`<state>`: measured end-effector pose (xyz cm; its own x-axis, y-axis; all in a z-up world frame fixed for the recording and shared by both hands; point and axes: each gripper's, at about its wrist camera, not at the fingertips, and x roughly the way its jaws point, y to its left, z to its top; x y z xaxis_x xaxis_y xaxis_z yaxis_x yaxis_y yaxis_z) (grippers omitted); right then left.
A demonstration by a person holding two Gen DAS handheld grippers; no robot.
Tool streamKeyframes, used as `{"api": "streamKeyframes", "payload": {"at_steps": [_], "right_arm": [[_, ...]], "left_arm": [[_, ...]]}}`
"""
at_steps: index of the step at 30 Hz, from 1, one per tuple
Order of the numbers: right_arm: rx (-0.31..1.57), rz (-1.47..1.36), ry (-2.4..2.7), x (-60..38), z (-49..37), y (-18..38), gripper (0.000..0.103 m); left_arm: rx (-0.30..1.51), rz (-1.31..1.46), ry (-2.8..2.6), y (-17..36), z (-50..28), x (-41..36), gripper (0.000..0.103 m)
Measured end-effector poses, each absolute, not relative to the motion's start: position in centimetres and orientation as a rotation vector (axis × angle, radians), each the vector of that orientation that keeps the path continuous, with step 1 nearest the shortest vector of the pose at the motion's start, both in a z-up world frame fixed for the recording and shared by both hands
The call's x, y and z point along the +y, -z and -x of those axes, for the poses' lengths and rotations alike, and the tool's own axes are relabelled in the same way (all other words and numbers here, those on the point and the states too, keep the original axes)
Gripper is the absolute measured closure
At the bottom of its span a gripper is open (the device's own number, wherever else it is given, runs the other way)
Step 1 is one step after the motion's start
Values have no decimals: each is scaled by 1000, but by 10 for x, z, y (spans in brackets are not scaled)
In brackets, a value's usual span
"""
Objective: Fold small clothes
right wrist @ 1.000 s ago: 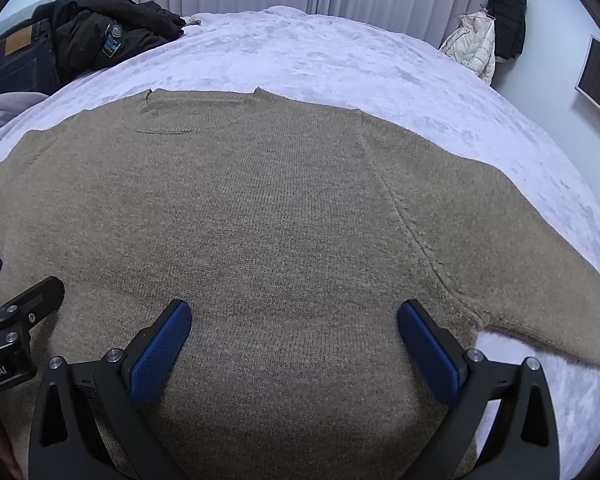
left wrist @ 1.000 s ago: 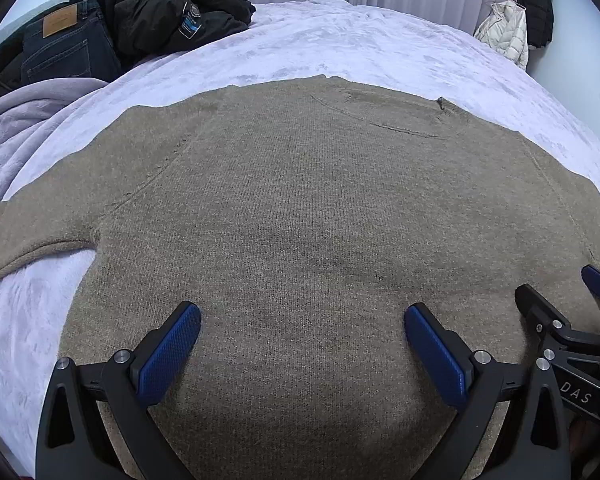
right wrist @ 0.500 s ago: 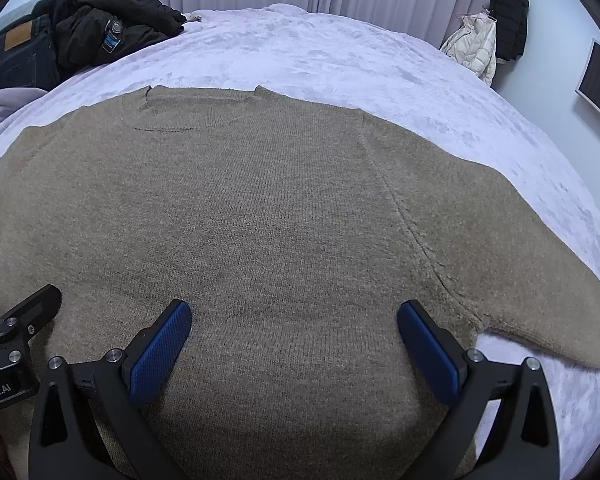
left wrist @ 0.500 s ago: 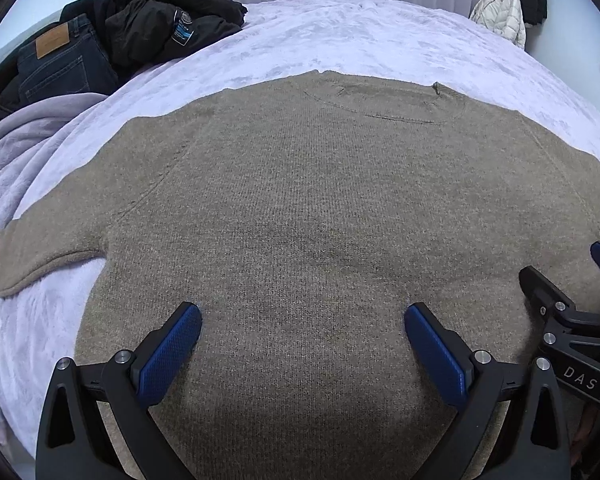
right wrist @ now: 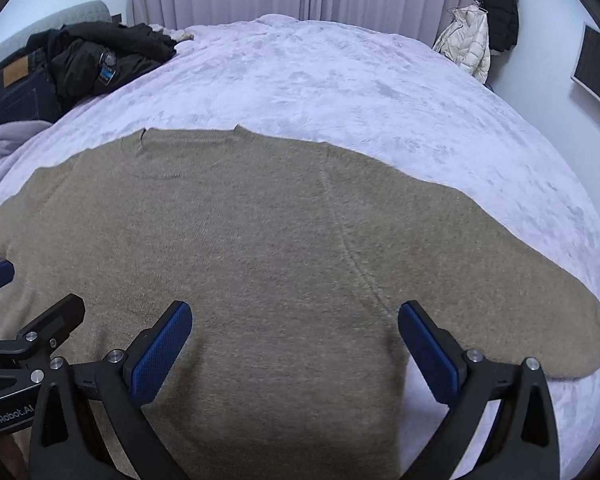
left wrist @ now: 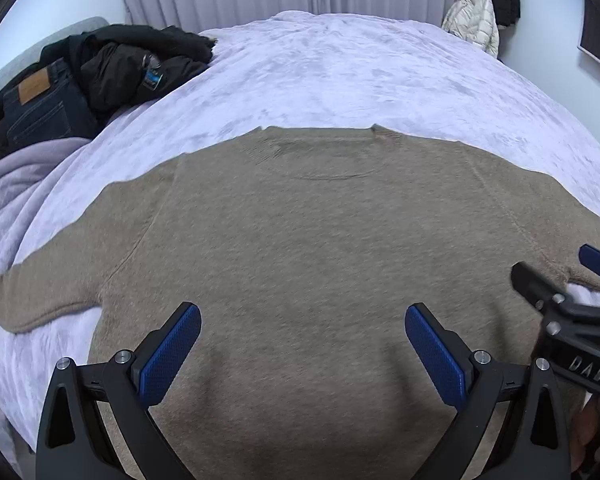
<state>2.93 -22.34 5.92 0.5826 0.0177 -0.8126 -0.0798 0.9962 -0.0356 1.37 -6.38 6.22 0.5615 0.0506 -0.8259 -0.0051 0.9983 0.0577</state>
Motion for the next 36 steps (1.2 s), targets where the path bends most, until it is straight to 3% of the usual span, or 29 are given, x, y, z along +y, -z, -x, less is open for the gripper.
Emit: {"api": "streamKeyframes", "payload": {"at_steps": [8, 19, 22, 26, 28, 31, 33, 34, 36], "right_arm": [[905, -109, 73, -325, -19, -77, 0], [869, -450, 451, -549, 63, -51, 0], [847, -531, 415, -573, 74, -39, 0], [789, -431, 408, -570, 53, -42, 2], [784, -430, 403, -575, 36, -41, 9], [771, -506, 385, -592, 21, -41, 40], [769, -554, 339, -601, 15, -41, 87], [768, -569, 311, -603, 12, -40, 94], [748, -555, 295, -600, 10, -43, 97]], "left_arm": [[995, -85, 47, -73, -34, -123, 1], [1040, -143, 138, -58, -62, -211, 1], [1065, -172, 144, -45, -68, -229, 1], [1083, -180, 137, -35, -75, -241, 1], [1079, -183, 137, -34, -79, -243, 1], [1092, -150, 141, -31, -91, -241, 1], [1137, -106, 149, -23, -104, -238, 1], [1149, -87, 146, -20, -110, -237, 1], [1146, -68, 145, -24, -123, -236, 1]]}}
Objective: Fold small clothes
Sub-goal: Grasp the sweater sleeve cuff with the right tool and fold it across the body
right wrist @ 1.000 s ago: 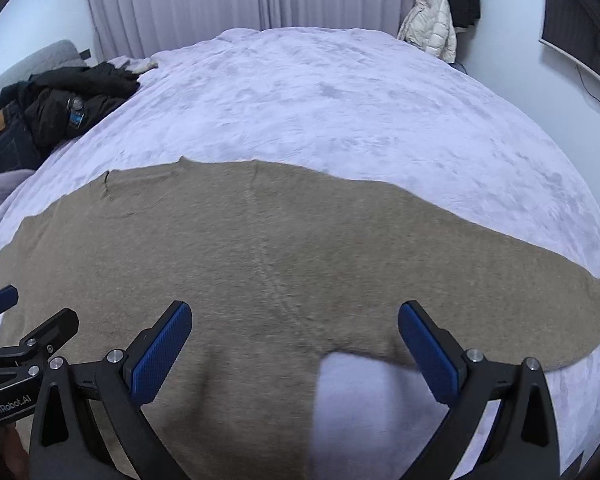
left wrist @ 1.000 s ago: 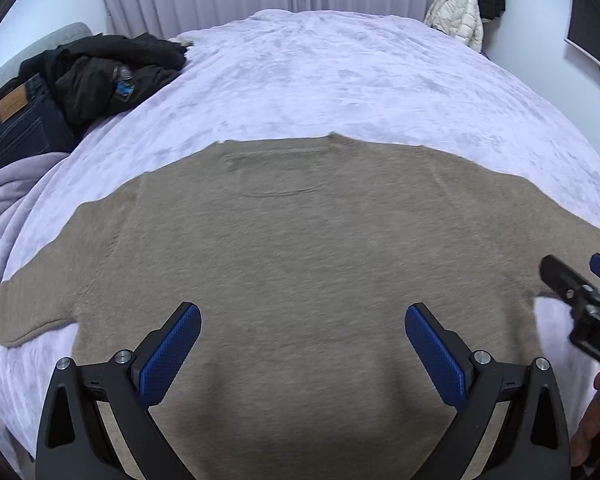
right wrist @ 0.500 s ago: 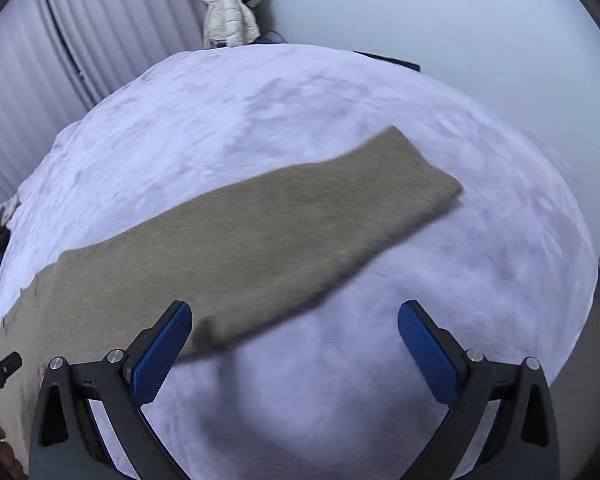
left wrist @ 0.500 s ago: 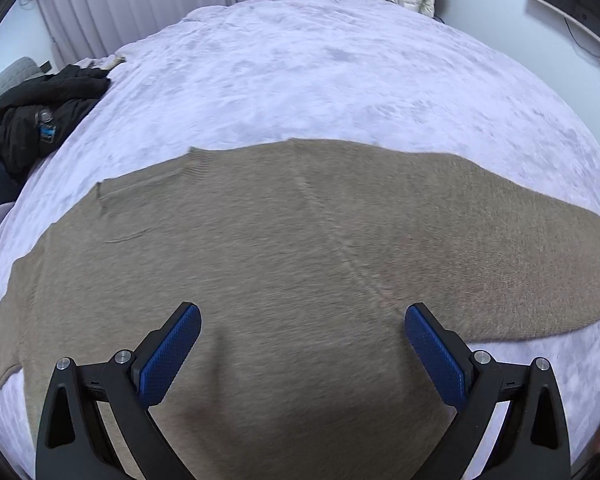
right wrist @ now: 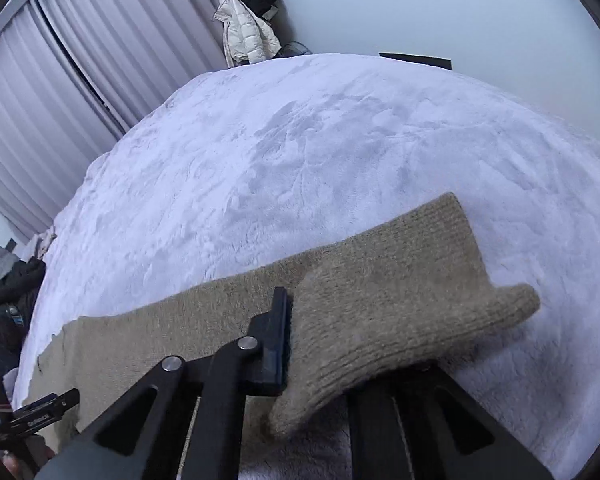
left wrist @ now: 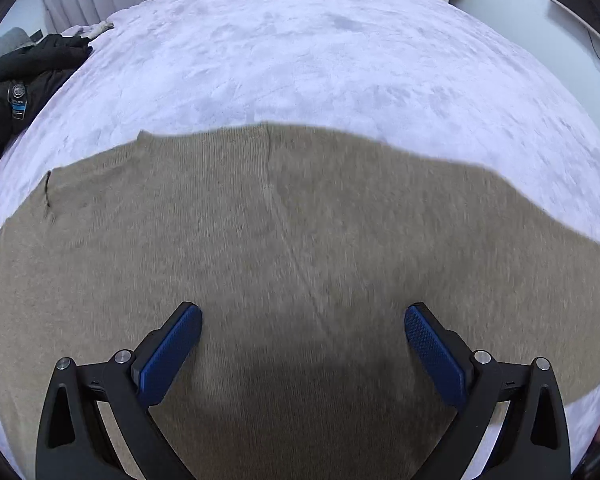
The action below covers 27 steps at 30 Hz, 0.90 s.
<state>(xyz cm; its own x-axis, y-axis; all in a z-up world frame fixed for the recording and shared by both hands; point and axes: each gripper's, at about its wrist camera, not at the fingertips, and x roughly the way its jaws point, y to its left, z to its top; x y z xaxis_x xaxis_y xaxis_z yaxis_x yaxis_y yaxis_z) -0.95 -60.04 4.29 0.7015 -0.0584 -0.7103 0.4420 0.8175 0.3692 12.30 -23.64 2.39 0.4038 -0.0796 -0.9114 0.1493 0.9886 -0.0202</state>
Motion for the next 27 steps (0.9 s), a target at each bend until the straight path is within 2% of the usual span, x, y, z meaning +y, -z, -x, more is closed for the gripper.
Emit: {"api": "streamKeyframes", "payload": {"at_steps": [4, 7, 18, 22, 27], "right_arm": [[713, -498, 298, -591, 10, -51, 97], [766, -508, 320, -594, 3, -41, 97], [771, -466, 335, -588, 8, -50, 98], [692, -435, 301, -561, 15, -92, 98], [571, -303, 191, -478, 16, -166, 99]], "left_arm": [[1123, -47, 97, -39, -159, -239, 1], [1214, -48, 82, -23, -174, -241, 1], [1110, -68, 168, -21, -45, -223, 0], [1168, 40, 219, -34, -55, -197, 1], [1130, 144, 155, -51, -61, -134, 1]]}}
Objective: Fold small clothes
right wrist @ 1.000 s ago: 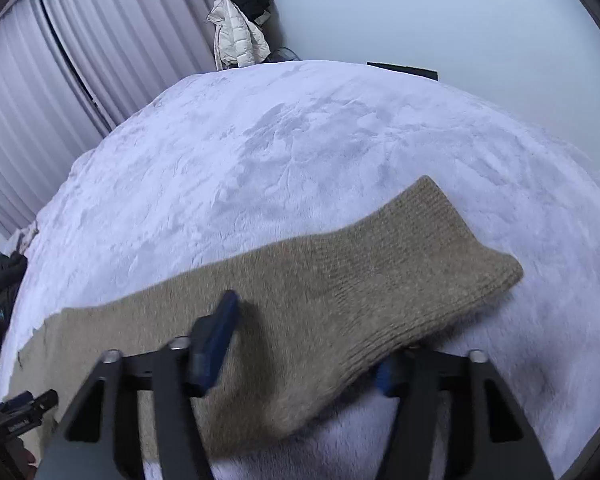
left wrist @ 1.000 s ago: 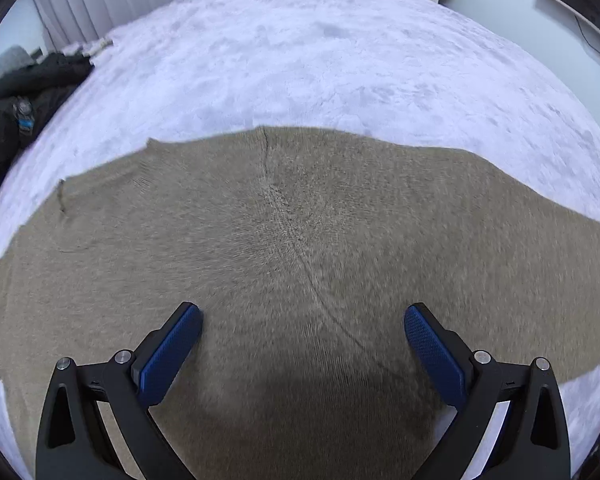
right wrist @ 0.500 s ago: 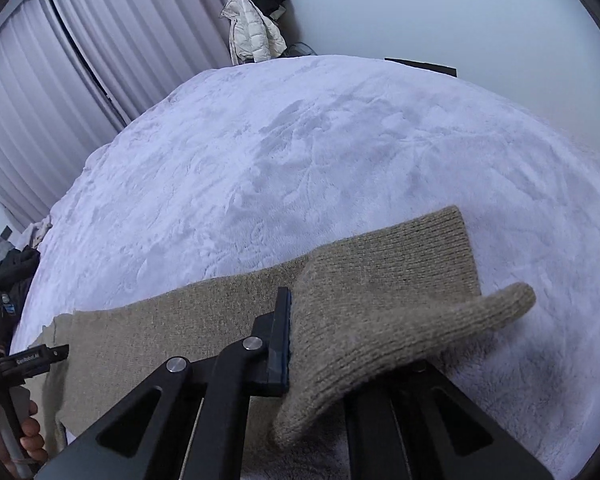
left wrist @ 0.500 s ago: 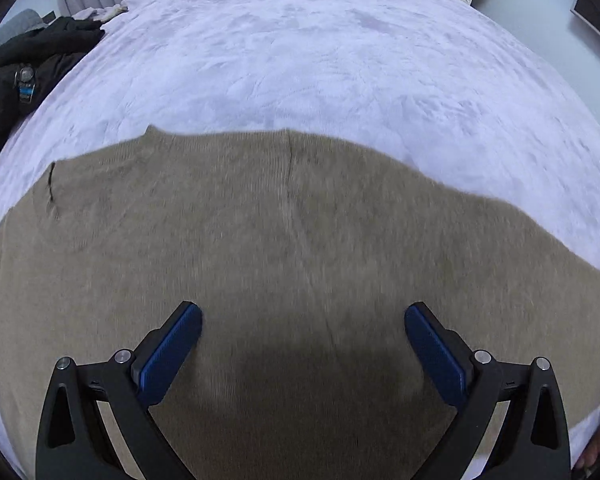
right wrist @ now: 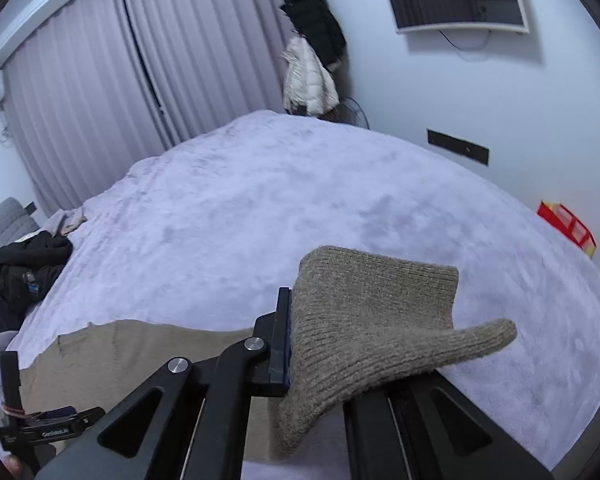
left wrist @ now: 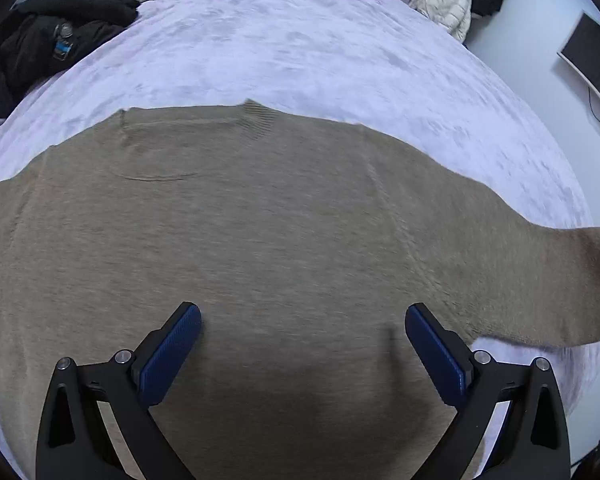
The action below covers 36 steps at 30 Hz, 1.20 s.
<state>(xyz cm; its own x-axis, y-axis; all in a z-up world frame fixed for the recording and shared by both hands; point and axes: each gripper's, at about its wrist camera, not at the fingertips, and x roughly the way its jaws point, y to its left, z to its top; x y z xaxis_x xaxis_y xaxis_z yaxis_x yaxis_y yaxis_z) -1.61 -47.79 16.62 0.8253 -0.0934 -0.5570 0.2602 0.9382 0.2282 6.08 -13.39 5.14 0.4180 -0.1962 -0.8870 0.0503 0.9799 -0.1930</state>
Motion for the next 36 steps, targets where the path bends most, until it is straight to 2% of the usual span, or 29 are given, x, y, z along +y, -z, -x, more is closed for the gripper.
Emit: {"api": "streamKeyframes", "payload": {"at_steps": [5, 9, 17, 25, 28, 29, 30, 31, 32, 33, 36], "right_arm": [[537, -206, 44, -371, -6, -210, 99], [552, -143, -56, -277, -27, -209, 99], [700, -26, -214, -122, -56, -143, 99], [907, 59, -306, -34, -74, -68, 98], [1059, 48, -398, -15, -82, -42, 86], [1074, 35, -427, -11, -82, -41, 78], [1075, 13, -465, -10, -80, -46, 62], [1066, -15, -514, -12, -77, -54, 54], [1047, -43, -556, -15, -73, -66, 38], [1017, -67, -588, -22, -69, -78, 29], [916, -135, -663, -53, -56, -118, 25]], "left_arm": [[1097, 232, 34, -55, -62, -47, 1], [1051, 220, -13, -59, -51, 5, 1], [1056, 374, -82, -38, -18, 106, 1], [1038, 470, -128, -26, 8, 159, 1], [1020, 470, -123, -29, 15, 166, 1], [1009, 480, -121, -32, 19, 168, 1], [1000, 493, -123, -34, 22, 171, 1], [991, 504, -126, -37, 25, 173, 1], [980, 515, -128, -40, 27, 175, 1], [971, 518, -130, -44, 28, 175, 1], [946, 496, -129, -55, 27, 169, 1]]}}
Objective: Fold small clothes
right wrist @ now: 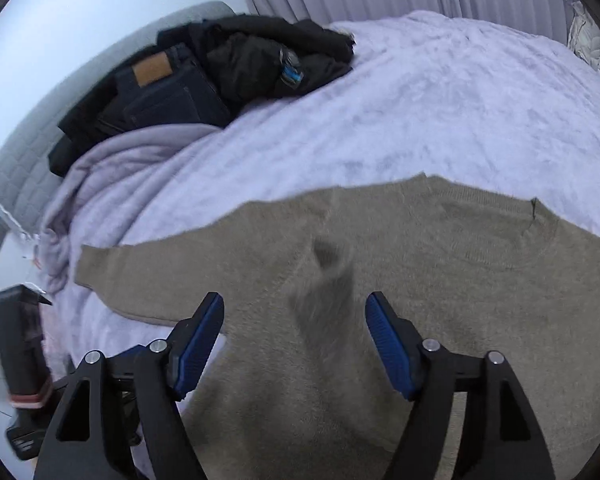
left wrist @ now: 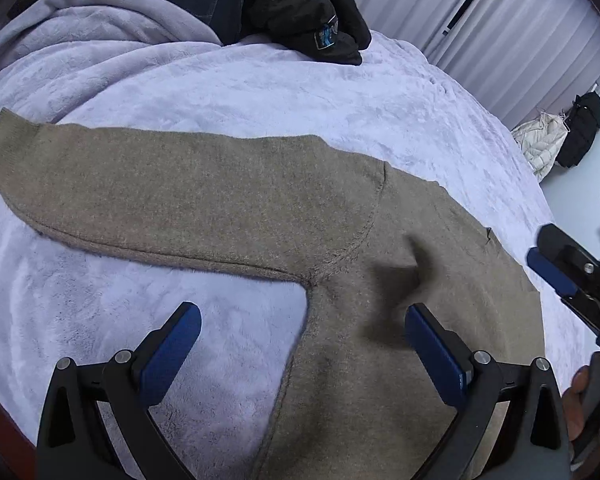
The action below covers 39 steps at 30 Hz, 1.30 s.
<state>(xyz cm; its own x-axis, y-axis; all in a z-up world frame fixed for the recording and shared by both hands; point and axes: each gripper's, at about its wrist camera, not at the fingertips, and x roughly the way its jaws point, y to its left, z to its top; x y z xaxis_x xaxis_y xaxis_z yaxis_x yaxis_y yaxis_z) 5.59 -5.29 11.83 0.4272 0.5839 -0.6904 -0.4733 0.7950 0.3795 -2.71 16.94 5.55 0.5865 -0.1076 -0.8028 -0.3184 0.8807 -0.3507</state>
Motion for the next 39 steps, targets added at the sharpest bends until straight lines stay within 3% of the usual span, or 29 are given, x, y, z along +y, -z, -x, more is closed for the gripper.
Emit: {"api": "streamKeyframes", "payload": {"at_steps": [5, 12, 16, 23, 28, 31, 35, 39], "right_arm": [[854, -13, -352, -131, -55, -128, 23], [1079, 45, -59, -208, -78, -45, 23], [1043, 82, -8, -229, -80, -34, 23], [1051, -112, 90, -293, -90, -41, 21], [917, -98, 31, -289, -82, -78, 20], [961, 4, -161, -246, -100, -76, 20], [1109, 157, -178, -212, -133, -31, 20], [1056, 75, -28, -247, -138, -41, 20]], "left_arm": [[947, 417, -12, -71, 1, 114, 1], [1064, 192, 148, -38, -62, 2, 1], [1110, 134, 47, -4, -69, 15, 1], [1085, 115, -34, -20, -51, 43, 1], [1060, 154, 24, -33, -57, 14, 1], [1095, 123, 82, -22, -66, -15, 1], [1101, 60, 40, -5, -67, -18, 1], [1101, 72, 15, -14, -57, 1, 1]]}}
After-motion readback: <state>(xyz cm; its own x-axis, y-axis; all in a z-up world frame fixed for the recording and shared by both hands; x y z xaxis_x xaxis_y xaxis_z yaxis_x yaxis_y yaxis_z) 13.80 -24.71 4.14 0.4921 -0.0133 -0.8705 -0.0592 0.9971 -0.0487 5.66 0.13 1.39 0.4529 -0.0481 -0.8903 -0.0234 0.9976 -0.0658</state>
